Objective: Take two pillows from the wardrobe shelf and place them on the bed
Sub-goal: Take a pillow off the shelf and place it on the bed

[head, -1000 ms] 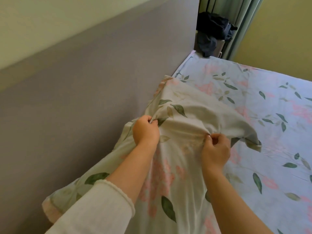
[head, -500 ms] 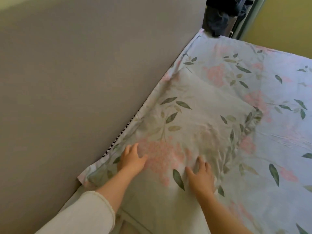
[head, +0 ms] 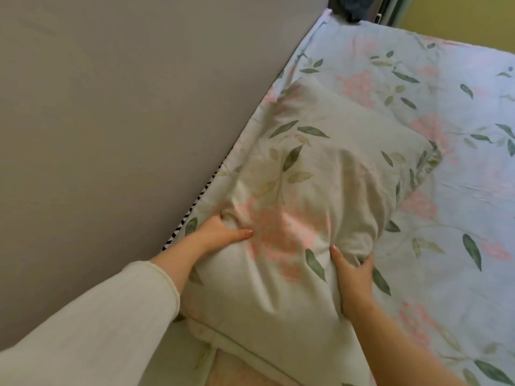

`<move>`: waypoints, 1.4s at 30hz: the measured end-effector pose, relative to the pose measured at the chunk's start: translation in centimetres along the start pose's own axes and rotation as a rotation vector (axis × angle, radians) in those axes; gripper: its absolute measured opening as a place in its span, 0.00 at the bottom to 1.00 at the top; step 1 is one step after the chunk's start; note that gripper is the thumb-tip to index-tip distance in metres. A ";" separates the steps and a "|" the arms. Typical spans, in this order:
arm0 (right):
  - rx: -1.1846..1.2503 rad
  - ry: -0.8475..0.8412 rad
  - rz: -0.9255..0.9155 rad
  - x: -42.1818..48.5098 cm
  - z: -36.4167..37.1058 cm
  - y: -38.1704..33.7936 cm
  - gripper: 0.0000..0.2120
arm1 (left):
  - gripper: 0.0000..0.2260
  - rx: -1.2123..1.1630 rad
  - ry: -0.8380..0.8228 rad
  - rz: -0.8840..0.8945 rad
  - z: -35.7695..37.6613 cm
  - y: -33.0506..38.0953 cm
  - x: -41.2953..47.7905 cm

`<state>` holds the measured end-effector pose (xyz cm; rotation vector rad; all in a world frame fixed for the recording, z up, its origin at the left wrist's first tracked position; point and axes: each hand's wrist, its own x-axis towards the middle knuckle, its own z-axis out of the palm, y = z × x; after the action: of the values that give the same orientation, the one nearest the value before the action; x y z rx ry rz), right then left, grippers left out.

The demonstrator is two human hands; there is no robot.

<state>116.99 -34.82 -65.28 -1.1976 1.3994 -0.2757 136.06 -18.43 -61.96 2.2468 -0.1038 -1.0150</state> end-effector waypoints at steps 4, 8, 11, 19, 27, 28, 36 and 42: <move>-0.002 -0.025 -0.170 -1.3 0.5 -2.2 0.31 | 0.23 -0.062 0.051 0.123 -2.2 2.5 -1.9; 0.002 -0.103 -0.267 -3.7 1.2 -4.6 0.24 | 0.20 -0.256 0.212 0.241 -4.5 1.6 -4.9; -0.026 -0.157 -0.306 -5.5 0.8 -4.4 0.21 | 0.20 -0.273 0.371 0.262 -3.7 -1.1 -7.7; -0.129 -0.178 -0.057 -7.0 -1.4 1.3 0.33 | 0.35 -0.173 0.172 -0.044 -1.7 -9.0 -7.9; -0.174 -0.209 0.334 -6.7 -2.4 6.7 0.48 | 0.27 -0.292 -0.189 -0.383 -3.9 -11.4 -7.9; -0.179 -0.242 0.367 -7.0 -2.3 6.6 0.47 | 0.23 -0.284 -0.258 -0.407 -4.1 -11.0 -8.3; -0.142 -0.390 0.494 -9.3 -2.4 5.7 0.38 | 0.18 -0.190 0.086 -0.176 -7.6 -8.8 -9.5; -0.220 -0.370 0.438 -12.1 -3.0 8.6 0.28 | 0.26 0.473 0.286 -0.266 -6.1 -13.0 -10.4</move>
<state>107.41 -23.26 -63.83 -1.0188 1.3413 0.3974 130.64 -1.62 -60.18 2.8761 0.0926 -0.8520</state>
